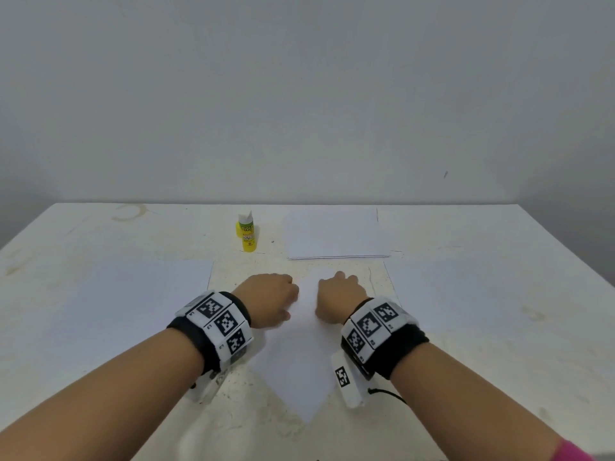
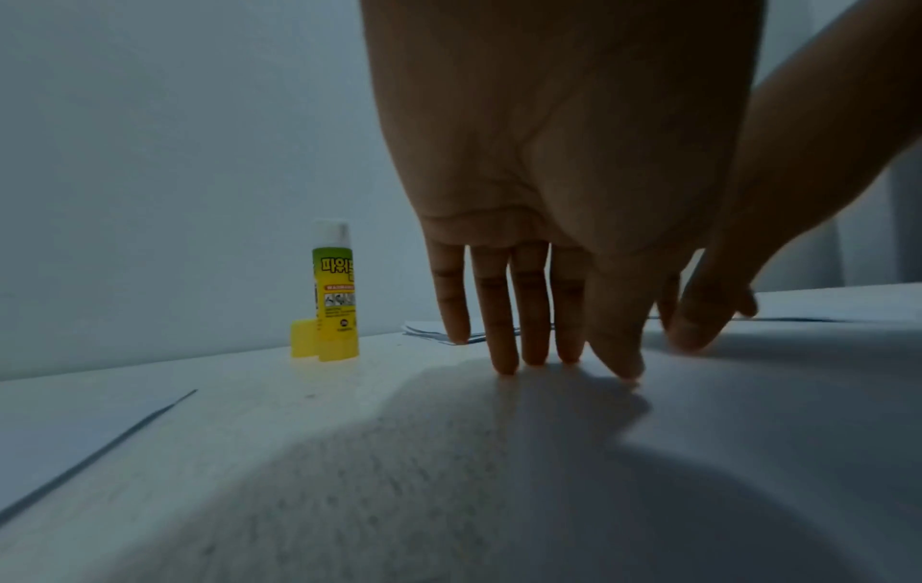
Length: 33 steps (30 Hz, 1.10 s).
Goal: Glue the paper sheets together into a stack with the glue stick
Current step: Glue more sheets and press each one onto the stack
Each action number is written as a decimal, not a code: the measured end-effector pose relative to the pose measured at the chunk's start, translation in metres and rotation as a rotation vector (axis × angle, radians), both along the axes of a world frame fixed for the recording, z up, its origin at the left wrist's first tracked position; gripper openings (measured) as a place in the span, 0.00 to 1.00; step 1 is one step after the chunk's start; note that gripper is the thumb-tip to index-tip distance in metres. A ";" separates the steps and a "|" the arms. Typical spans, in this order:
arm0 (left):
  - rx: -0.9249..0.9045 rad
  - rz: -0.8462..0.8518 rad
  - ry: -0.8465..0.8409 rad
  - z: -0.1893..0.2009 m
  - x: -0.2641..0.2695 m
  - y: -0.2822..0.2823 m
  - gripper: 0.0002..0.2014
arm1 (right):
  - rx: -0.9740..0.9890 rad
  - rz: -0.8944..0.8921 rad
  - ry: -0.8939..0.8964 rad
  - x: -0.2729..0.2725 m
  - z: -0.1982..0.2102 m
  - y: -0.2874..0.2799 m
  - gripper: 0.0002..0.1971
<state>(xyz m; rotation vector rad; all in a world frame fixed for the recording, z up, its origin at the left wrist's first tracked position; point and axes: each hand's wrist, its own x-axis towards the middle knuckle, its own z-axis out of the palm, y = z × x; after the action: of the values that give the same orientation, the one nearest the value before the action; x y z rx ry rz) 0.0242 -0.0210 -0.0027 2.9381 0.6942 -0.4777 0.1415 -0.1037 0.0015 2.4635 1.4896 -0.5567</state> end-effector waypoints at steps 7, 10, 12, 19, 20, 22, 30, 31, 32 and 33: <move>0.014 0.082 0.001 -0.010 -0.014 0.003 0.48 | 0.060 0.221 0.189 -0.026 -0.009 0.018 0.31; -0.046 0.119 0.010 -0.013 -0.019 0.002 0.55 | -0.005 0.253 0.205 -0.021 -0.009 0.019 0.40; -0.061 0.125 0.011 -0.011 -0.021 0.001 0.55 | -0.043 0.244 0.210 -0.011 -0.007 0.014 0.44; -0.016 0.092 0.020 -0.008 -0.022 0.000 0.54 | -0.072 0.081 0.243 0.034 0.007 -0.011 0.53; -0.015 0.089 0.024 -0.008 -0.022 0.000 0.54 | -0.064 0.074 0.234 0.034 0.007 -0.012 0.53; -0.008 0.090 0.039 -0.007 -0.022 0.001 0.52 | -0.023 0.052 0.198 0.030 0.005 -0.012 0.50; 0.140 0.073 0.020 0.004 -0.028 0.008 0.18 | 0.012 0.152 -0.050 0.003 0.005 -0.007 0.28; 0.104 0.060 -0.009 0.003 -0.030 0.011 0.20 | 0.038 0.172 -0.012 -0.002 0.003 -0.005 0.22; 0.059 0.045 -0.031 0.000 -0.032 0.015 0.25 | 0.066 0.199 0.015 -0.006 0.000 -0.004 0.18; 0.003 0.029 -0.026 -0.002 -0.034 0.019 0.34 | 0.096 0.231 0.031 -0.009 -0.002 -0.002 0.16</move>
<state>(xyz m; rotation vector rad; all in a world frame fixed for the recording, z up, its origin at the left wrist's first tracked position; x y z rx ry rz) -0.0102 -0.0021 -0.0050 2.9275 0.7341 -0.4356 0.1329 -0.1057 -0.0001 2.3145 1.8219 -0.4919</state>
